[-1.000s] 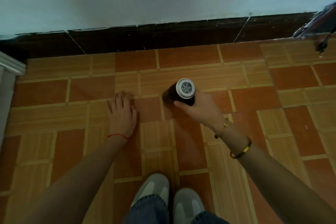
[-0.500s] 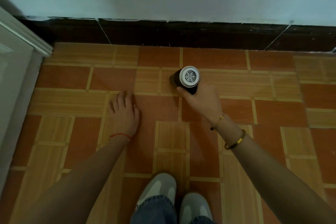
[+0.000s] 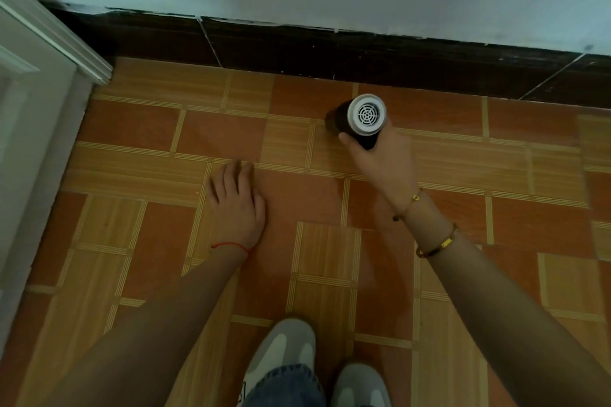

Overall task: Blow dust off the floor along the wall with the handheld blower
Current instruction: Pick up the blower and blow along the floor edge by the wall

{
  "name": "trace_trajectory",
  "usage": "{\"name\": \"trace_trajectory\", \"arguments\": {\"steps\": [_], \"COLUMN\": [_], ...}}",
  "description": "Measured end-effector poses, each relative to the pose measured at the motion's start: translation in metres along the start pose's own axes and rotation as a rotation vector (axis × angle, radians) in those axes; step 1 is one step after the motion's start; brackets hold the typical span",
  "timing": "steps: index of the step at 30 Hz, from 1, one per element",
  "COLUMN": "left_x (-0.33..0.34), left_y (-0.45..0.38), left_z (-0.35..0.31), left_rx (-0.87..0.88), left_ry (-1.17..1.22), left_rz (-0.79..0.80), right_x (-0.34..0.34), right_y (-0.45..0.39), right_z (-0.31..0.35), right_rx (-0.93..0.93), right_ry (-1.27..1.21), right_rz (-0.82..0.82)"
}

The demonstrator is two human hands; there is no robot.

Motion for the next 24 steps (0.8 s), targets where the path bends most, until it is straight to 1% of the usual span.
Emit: {"name": "trace_trajectory", "arguments": {"steps": [3, 9, 15, 18, 24], "left_x": [0.001, 0.001, -0.001, -0.002, -0.002], "left_y": [0.000, -0.001, -0.001, -0.002, -0.002], "left_z": [0.001, 0.001, 0.001, 0.000, -0.001], "left_rx": [-0.007, -0.017, -0.014, -0.013, -0.019], "left_ry": [0.024, 0.053, 0.053, 0.061, 0.064], "left_rz": [-0.010, -0.032, -0.036, -0.040, -0.045], "right_x": [0.005, 0.033, 0.042, 0.032, -0.008], "right_y": [-0.007, -0.006, -0.010, -0.016, -0.030], "right_z": [0.005, 0.026, 0.034, 0.026, -0.004], "right_rx": [-0.015, -0.134, -0.190, -0.148, 0.003], "right_ry": [-0.041, -0.028, -0.014, 0.024, 0.023], "right_rz": [0.022, 0.197, 0.267, 0.212, -0.007]}}
Point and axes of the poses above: each hand's wrist, its own y-axis away from the middle knuckle, its own x-axis out of the palm, z = x × y, the point moved 4 cm from there along -y, towards the middle knuckle, and after that the axes turned 1 degree about -z, right-handed, at the moved point
